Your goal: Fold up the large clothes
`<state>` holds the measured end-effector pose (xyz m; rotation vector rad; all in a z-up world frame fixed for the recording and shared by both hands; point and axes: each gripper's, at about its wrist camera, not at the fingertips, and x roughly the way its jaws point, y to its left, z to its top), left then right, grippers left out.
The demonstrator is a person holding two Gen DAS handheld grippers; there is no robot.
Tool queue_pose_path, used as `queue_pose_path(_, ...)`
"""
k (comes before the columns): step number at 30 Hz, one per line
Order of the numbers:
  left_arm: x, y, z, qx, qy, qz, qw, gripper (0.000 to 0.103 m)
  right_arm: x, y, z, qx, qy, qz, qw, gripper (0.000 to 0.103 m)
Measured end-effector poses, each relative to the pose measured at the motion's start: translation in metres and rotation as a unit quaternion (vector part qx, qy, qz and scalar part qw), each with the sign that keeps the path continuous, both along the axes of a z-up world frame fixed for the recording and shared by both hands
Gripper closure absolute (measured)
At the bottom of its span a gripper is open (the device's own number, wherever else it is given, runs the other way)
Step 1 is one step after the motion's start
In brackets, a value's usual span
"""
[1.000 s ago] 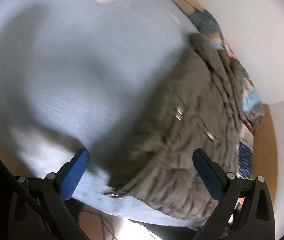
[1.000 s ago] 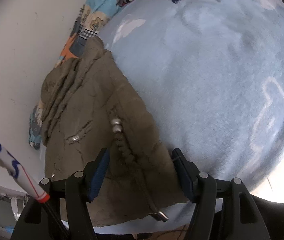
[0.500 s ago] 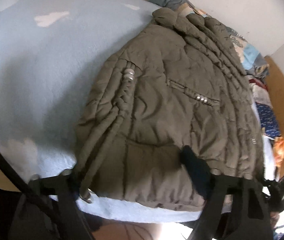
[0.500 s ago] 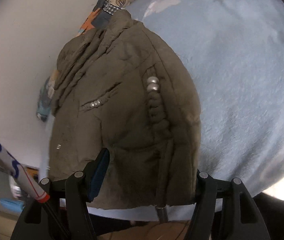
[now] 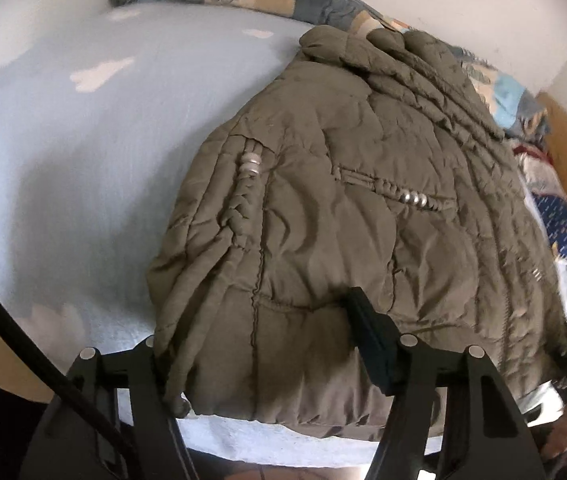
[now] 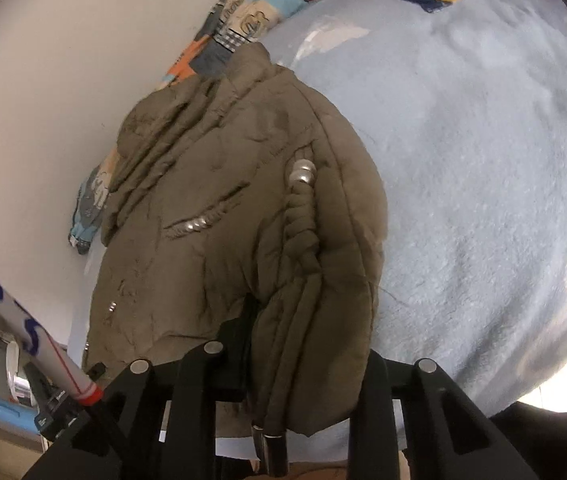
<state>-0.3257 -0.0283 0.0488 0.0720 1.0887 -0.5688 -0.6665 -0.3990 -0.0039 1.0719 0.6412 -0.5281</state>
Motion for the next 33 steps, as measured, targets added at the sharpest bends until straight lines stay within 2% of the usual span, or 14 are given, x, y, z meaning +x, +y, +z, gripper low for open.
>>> queue_pose_path(2,-0.003,-0.002,-0.001,0.014,-0.015,-0.004,0.9998,0.038,0.000,-0.003,-0.005,0.010,0.004,-0.005,1.000,0.076)
queue_pose_path(4,-0.005,-0.005,-0.003,0.026,-0.029,-0.004,0.9992,0.037,0.004,-0.002,-0.006,-0.001,0.019,-0.002,1.000,0.074)
queue_pose_path(8,-0.008,-0.007,-0.006,0.036,-0.058,-0.008,0.9976,0.034,0.006,-0.004,-0.011,0.000,0.024,-0.007,1.000,0.069)
queue_pose_path(13,-0.010,-0.007,-0.006,0.045,-0.063,-0.013,0.9969,0.034,0.005,-0.002,-0.011,-0.002,0.023,-0.009,1.000,0.068)
queue_pose_path(16,-0.012,-0.007,0.000,0.044,-0.069,-0.022,0.9964,0.044,0.004,0.000,-0.010,-0.007,0.018,-0.013,1.000,0.068)
queue_pose_path(18,-0.016,-0.009,0.006,0.041,-0.078,-0.030,0.9957,0.060,-0.002,0.002,-0.004,-0.015,0.017,-0.006,1.000,0.075)
queue_pose_path(21,-0.024,-0.011,0.016,0.046,-0.110,-0.038,0.9921,0.071,-0.003,0.007,0.011,-0.046,0.008,0.003,0.999,0.082)
queue_pose_path(24,-0.022,-0.012,0.014,0.052,-0.108,-0.039,0.9921,0.071,0.001,0.012,0.019,-0.072,0.018,0.012,0.997,0.083)
queue_pose_path(28,-0.020,-0.013,0.010,0.064,-0.101,-0.036,0.9922,0.067,-0.001,0.010,0.014,-0.061,0.019,0.010,0.998,0.083)
queue_pose_path(33,-0.012,-0.013,0.003,0.070,-0.077,-0.023,0.9943,0.056,-0.001,0.009,0.011,-0.055,0.025,0.009,0.998,0.083)
